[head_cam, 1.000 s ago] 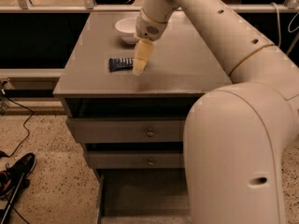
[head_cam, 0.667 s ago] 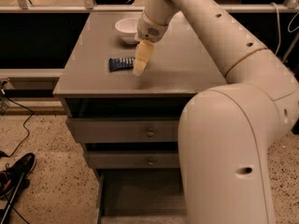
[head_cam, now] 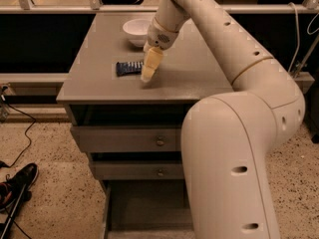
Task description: Place rxbar blueberry into bottom drawer
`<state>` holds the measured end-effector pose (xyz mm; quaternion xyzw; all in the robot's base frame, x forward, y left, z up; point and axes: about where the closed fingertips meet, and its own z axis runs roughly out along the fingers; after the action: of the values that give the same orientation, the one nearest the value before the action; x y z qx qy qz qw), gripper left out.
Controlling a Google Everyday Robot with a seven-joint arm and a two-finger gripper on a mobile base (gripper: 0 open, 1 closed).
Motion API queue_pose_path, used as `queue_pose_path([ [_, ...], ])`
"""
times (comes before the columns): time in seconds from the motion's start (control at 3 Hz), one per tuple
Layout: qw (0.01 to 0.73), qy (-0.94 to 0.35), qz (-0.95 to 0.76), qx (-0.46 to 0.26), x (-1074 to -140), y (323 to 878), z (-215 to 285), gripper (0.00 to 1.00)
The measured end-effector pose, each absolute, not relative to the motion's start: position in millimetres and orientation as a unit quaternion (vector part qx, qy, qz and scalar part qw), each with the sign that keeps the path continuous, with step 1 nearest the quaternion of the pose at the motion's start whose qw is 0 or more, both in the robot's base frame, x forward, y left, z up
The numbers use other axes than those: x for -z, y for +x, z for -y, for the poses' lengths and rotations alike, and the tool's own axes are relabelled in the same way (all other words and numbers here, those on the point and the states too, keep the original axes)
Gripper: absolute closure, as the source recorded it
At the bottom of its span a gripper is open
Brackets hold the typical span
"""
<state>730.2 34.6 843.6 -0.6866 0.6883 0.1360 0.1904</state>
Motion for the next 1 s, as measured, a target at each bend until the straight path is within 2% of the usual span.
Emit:
queue_pose_path([
  [0.33,0.186,-0.685,-0.689,-0.146,-835.3,733.5,-37.9,0.35],
  [0.67,0.185,-0.684,-0.689,-0.151,-831.3,735.8,-41.2,0.48],
  [1.0,0.211,-0.688,-0.671,-0.178,-835.6,735.0,-46.2,0.72],
])
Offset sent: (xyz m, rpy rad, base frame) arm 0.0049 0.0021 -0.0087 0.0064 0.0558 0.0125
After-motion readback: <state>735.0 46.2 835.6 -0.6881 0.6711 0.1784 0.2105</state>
